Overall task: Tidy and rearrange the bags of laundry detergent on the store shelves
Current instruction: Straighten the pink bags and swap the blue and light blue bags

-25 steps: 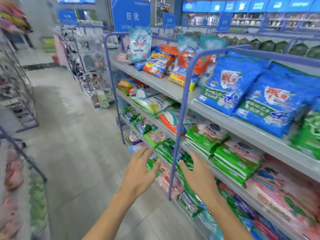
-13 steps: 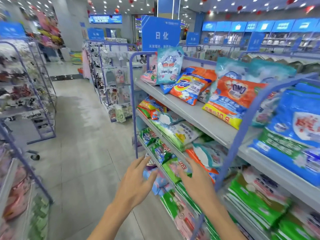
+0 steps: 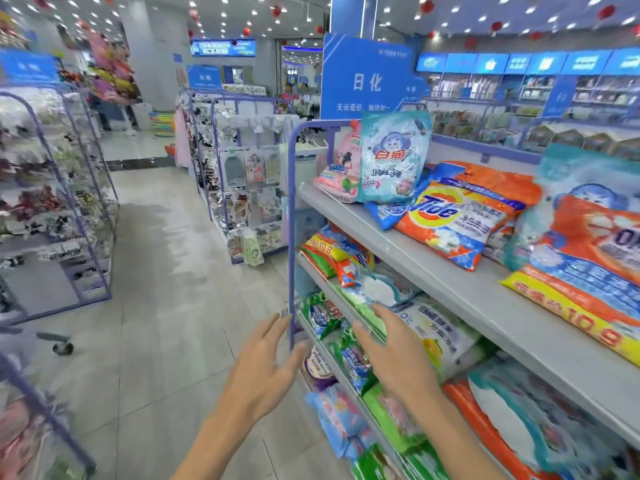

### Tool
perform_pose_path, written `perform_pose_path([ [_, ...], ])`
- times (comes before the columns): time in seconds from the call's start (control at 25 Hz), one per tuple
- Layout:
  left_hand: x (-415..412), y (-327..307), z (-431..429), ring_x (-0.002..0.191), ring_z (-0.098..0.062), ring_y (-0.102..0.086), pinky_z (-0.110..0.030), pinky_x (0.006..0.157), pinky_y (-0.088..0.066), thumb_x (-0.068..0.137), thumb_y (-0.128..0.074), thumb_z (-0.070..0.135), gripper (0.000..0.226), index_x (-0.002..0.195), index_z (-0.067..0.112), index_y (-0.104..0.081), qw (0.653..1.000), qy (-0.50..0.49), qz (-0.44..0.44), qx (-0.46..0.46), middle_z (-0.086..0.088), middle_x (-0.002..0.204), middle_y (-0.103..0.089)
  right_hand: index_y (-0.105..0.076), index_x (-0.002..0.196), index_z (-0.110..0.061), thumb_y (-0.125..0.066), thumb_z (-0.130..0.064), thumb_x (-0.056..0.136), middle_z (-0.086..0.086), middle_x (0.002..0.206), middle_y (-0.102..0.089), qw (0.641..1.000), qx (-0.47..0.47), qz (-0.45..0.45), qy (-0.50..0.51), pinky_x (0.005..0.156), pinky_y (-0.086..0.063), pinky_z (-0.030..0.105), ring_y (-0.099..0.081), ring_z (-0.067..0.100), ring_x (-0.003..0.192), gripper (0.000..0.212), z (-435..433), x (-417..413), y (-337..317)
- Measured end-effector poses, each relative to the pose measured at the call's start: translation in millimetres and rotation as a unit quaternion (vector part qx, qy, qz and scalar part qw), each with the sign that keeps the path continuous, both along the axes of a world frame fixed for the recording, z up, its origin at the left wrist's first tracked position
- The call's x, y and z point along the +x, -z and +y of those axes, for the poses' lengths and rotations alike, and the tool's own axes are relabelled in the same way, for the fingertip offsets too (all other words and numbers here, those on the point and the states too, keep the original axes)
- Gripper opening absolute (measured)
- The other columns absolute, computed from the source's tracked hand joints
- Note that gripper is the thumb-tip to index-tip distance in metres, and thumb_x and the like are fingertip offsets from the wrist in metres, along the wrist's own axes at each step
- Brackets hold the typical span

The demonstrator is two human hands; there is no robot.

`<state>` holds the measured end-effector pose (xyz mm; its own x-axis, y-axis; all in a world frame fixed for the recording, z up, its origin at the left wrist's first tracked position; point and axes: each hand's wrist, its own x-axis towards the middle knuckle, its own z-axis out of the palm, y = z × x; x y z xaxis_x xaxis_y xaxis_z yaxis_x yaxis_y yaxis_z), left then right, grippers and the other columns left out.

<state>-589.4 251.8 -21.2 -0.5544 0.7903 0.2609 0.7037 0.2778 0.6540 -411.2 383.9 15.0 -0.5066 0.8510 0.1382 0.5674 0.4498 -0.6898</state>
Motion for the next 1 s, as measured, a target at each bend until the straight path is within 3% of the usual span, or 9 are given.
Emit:
perform_pose_path([
  [0.12,-62.2,-12.2,39.5,0.145,-0.011,-0.033,-0.016,0.108,-0.019,0.096,-0.048,0.059,0.065,0.152,0.026,-0.043,0.999,0.039,0.017,0.006,0.006,0.158,-0.04,-0.039,0.153,-0.029,-0.048,-0.056,0.099,-0.009,0.156,-0.044,0.999,0.001,0.016,0.029,0.115,-0.036,0.038,-0.041,0.014,0.142,0.061,24.5,-57.1,-7.3],
  [0.36,-165.2,-22.7,109.4,0.151,-0.012,-0.027,-0.032,0.121,-0.023,0.097,-0.047,0.061,0.066,0.154,0.028,-0.039,0.995,0.095,-0.005,0.005,0.005,0.163,-0.033,-0.043,0.151,-0.028,-0.051,-0.055,0.098,-0.009,0.154,-0.047,0.995,-0.013,0.034,0.096,0.115,-0.037,0.037,-0.042,0.012,0.141,0.06,65.5,-152.1,-12.0],
  [0.52,-213.9,-29.3,160.7,0.15,-0.009,-0.028,-0.031,0.121,-0.024,0.085,-0.032,0.077,0.083,0.154,0.03,-0.039,0.99,0.139,-0.008,0.008,0.008,0.163,-0.033,-0.048,0.144,-0.03,-0.054,-0.051,0.099,-0.006,0.144,-0.056,0.992,-0.008,0.033,0.122,0.098,-0.039,0.03,-0.05,0.014,0.13,0.05,103.9,-199.1,-16.4],
  [0.64,-251.4,-32.1,215.3,0.15,-0.008,-0.027,-0.037,0.122,-0.029,0.091,-0.036,0.075,0.078,0.155,0.031,-0.038,0.987,0.158,-0.009,0.011,0.009,0.163,-0.032,-0.044,0.149,-0.03,-0.054,-0.053,0.099,-0.008,0.149,-0.051,0.989,0.01,0.043,0.138,0.107,-0.04,0.035,-0.047,0.012,0.136,0.056,150.5,-231.6,-22.4],
  [0.76,-287.3,-41.0,279.5,0.15,-0.009,-0.027,-0.034,0.122,-0.026,0.099,-0.047,0.059,0.065,0.155,0.027,-0.039,0.984,0.174,0.004,0.027,0.007,0.163,-0.033,-0.041,0.152,-0.028,-0.053,-0.054,0.098,-0.01,0.155,-0.045,0.986,0.027,0.061,0.15,0.115,-0.037,0.037,-0.041,0.011,0.141,0.06,206.8,-267.6,-30.2],
  [1.0,-339.8,-66.3,404.8,0.15,-0.012,-0.029,-0.034,0.121,-0.025,0.099,-0.053,0.052,0.064,0.155,0.023,-0.04,0.978,0.206,0.006,0.038,0.005,0.162,-0.036,-0.04,0.153,-0.032,-0.055,-0.051,0.097,-0.01,0.156,-0.044,0.981,0.056,0.08,0.167,0.118,-0.035,0.041,-0.04,0.012,0.143,0.061,311.1,-332.4,-54.6],
])
